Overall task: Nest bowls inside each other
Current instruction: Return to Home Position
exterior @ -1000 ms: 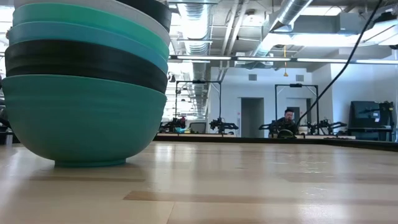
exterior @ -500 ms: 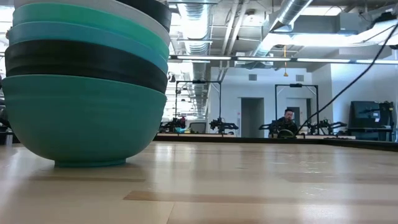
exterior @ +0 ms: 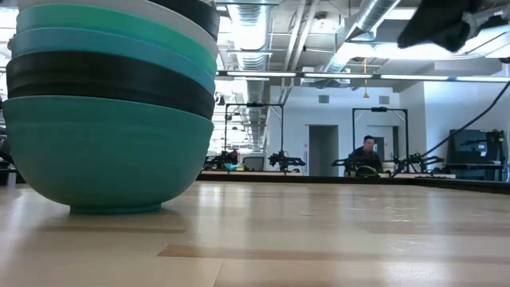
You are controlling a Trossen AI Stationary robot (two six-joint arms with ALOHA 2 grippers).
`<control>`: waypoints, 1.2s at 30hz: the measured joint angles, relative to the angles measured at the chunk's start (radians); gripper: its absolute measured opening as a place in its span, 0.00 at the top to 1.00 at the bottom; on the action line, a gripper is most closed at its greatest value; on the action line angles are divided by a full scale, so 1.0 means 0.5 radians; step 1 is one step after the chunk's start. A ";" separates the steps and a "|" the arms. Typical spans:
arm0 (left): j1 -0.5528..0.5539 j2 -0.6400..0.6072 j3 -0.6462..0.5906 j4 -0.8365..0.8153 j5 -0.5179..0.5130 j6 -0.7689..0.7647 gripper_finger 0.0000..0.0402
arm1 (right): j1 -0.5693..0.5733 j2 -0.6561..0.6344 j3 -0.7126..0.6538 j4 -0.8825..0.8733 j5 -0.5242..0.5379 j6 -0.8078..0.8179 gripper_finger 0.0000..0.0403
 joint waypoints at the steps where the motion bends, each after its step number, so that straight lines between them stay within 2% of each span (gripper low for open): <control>1: 0.006 -0.029 -0.058 0.003 0.001 -0.007 0.90 | 0.001 -0.052 -0.065 0.033 0.011 0.005 0.82; 6: 0.010 -0.131 -0.335 0.199 0.011 0.022 0.90 | -0.003 -0.311 -0.395 0.222 0.045 0.102 0.82; 13: 0.009 -0.125 -0.629 0.447 0.221 0.013 0.90 | -0.005 -0.621 -0.769 0.491 0.046 0.145 0.82; 24: 0.009 -0.125 -1.181 1.122 0.465 0.040 0.90 | -0.005 -0.853 -1.043 0.510 0.045 0.058 0.82; 27: 0.009 -0.113 -1.200 1.213 0.551 -0.013 0.90 | -0.005 -0.905 -1.125 0.498 0.046 0.062 0.82; 32: 0.009 -0.113 -1.199 1.460 0.471 0.006 0.90 | -0.006 -1.018 -1.246 0.495 0.058 0.084 0.82; 36: 0.008 -0.113 -1.200 1.453 0.440 -0.005 0.90 | -0.006 -1.116 -1.341 0.493 0.103 0.097 0.82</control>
